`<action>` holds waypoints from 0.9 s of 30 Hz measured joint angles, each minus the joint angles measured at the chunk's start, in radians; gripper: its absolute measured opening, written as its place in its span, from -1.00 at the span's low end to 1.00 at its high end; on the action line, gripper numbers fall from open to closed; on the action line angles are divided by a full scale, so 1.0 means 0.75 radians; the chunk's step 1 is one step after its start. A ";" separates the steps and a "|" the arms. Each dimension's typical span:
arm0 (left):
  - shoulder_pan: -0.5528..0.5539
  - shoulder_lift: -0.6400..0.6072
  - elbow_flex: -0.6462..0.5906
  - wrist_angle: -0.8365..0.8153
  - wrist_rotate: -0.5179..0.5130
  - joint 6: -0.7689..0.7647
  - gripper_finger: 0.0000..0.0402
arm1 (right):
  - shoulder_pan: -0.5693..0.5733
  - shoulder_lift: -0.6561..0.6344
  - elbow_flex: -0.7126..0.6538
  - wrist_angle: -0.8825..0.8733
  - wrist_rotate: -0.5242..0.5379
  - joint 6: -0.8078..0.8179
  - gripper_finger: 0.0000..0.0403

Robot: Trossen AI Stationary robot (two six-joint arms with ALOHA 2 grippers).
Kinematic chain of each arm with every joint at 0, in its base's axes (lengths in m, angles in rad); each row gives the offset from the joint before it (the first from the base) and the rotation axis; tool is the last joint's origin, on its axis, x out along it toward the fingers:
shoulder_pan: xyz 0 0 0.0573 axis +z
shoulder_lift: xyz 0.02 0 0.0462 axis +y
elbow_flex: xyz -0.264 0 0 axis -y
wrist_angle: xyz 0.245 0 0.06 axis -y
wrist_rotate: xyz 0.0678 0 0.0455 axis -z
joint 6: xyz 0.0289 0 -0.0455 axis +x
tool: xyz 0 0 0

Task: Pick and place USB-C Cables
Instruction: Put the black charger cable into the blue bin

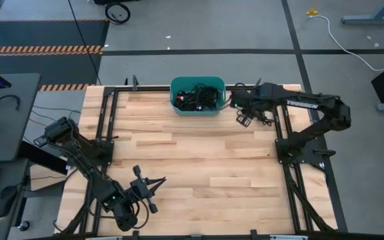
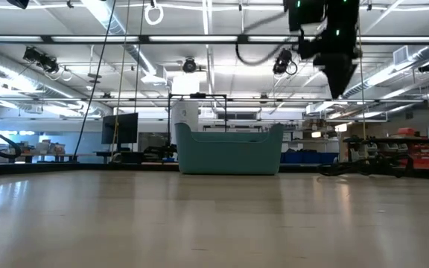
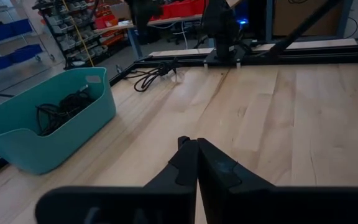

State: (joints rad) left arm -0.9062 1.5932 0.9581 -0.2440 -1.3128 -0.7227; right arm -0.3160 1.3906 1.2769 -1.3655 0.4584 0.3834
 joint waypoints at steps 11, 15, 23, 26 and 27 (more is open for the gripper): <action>0.001 0.000 0.000 0.000 0.001 0.000 -0.89 | -0.512 0.202 -0.364 0.399 -0.127 -0.204 0.30; 0.001 -0.001 0.000 0.000 0.001 0.000 -0.93 | -0.578 0.299 -0.445 0.518 -0.190 -0.276 0.36; 0.001 -0.001 0.000 0.000 0.001 -0.001 -0.92 | -0.603 0.441 -0.508 0.567 -0.232 -0.364 -0.03; 0.001 -0.001 0.000 0.001 0.001 -0.001 -0.90 | -0.599 0.433 -0.516 0.576 -0.252 -0.367 -0.41; 0.001 -0.001 0.000 0.001 0.001 -0.001 -0.91 | -0.599 0.420 -0.519 0.582 -0.262 -0.371 -0.56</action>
State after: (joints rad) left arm -0.9054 1.5929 0.9581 -0.2435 -1.3125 -0.7231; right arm -0.7650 1.7057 0.8875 -0.9292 0.2619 0.1050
